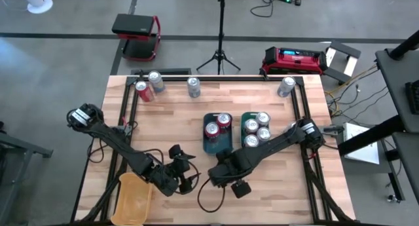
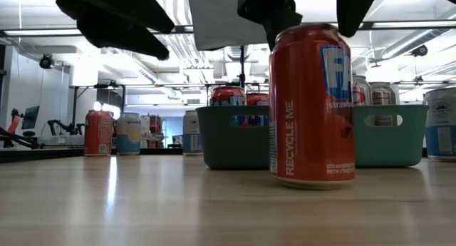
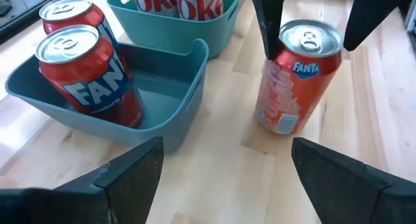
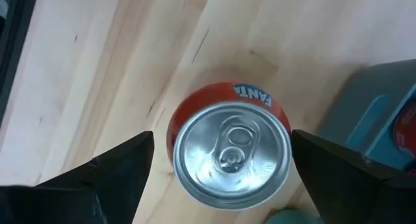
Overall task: Sort soda cans
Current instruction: Put the bottom orange soda can into the dark green bin, then adjust the dark green bin, then put the orange soda can into the dark green bin
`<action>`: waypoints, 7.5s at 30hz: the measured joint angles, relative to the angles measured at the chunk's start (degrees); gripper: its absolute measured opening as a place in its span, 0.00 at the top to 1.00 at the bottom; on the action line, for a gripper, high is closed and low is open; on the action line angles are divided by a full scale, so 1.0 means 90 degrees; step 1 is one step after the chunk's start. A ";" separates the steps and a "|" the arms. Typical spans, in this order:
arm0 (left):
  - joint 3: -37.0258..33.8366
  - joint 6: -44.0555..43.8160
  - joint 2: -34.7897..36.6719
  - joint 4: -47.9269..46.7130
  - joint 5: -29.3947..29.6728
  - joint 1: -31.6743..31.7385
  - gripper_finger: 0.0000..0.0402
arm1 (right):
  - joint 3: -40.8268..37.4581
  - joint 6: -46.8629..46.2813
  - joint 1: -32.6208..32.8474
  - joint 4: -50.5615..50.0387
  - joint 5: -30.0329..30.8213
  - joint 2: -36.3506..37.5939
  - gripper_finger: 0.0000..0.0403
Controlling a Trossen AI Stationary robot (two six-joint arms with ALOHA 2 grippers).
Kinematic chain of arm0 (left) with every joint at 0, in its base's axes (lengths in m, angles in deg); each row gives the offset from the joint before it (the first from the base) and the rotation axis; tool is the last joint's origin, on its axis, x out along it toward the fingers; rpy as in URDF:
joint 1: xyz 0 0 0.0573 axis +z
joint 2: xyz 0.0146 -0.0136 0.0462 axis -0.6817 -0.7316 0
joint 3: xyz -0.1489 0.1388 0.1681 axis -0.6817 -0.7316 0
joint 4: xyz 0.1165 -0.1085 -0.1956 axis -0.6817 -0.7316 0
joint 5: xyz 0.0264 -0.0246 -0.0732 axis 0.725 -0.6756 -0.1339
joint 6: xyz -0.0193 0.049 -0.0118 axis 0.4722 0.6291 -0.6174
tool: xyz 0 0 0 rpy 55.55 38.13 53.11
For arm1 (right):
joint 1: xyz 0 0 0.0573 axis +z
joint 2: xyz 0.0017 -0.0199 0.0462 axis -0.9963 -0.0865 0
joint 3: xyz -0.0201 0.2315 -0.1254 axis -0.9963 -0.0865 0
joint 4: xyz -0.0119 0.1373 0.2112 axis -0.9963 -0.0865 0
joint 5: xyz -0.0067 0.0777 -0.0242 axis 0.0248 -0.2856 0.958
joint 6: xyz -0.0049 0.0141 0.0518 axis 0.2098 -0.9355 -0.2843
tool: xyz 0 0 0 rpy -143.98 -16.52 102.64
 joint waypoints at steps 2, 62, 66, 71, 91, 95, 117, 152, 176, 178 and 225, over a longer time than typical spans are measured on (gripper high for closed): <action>0.0000 0.0006 -0.0029 -0.0012 0.0001 0.0000 0.20 | -0.0136 -0.0002 0.0000 0.0071 -0.0005 0.0015 0.12; -0.0005 0.0176 -0.0034 0.0774 0.0434 0.0061 0.20 | -0.0822 -0.1766 -0.1856 0.0056 0.1294 0.0746 0.23; -0.0005 0.0178 -0.0034 0.0766 0.0432 0.0061 0.20 | -0.0842 -0.1707 -0.1917 0.0113 0.1285 0.0629 0.24; -0.0005 0.0178 -0.0034 0.0758 0.0363 0.0057 0.20 | -0.0869 -0.1681 -0.2000 0.0148 0.1265 0.0620 0.23; -0.0005 0.0181 -0.0036 0.0737 0.0356 0.0049 0.20 | -0.1070 -0.1321 -0.2373 0.0470 0.0733 0.0491 0.22; -0.0005 0.0183 -0.0036 0.0722 0.0356 0.0049 0.20 | -0.1070 -0.1216 -0.2390 0.0477 0.0574 0.0491 0.19; -0.0005 -0.0645 -0.0203 0.0247 0.0485 0.0199 0.20 | -0.1058 -0.0789 -0.1510 0.0204 0.0607 0.1658 0.11; -0.0007 -0.3224 -0.0573 -0.1864 0.0089 0.0843 0.20 | -0.3063 0.0129 -0.1194 0.2359 0.0972 0.1103 0.91; -0.0008 -0.3180 -0.0573 -0.1908 0.0031 0.0841 0.20 | -0.2950 -0.0012 -0.1207 0.2689 0.0945 0.1016 0.97; -0.0007 -0.3182 -0.0573 -0.1905 0.0033 0.0840 0.20 | -0.2950 -0.0012 -0.1207 0.2691 0.0945 0.1016 0.97; 0.1015 -0.2366 0.2969 -0.7444 -0.0424 0.4072 0.20 | -0.3979 0.0854 -0.1151 0.3216 0.2006 0.3997 0.32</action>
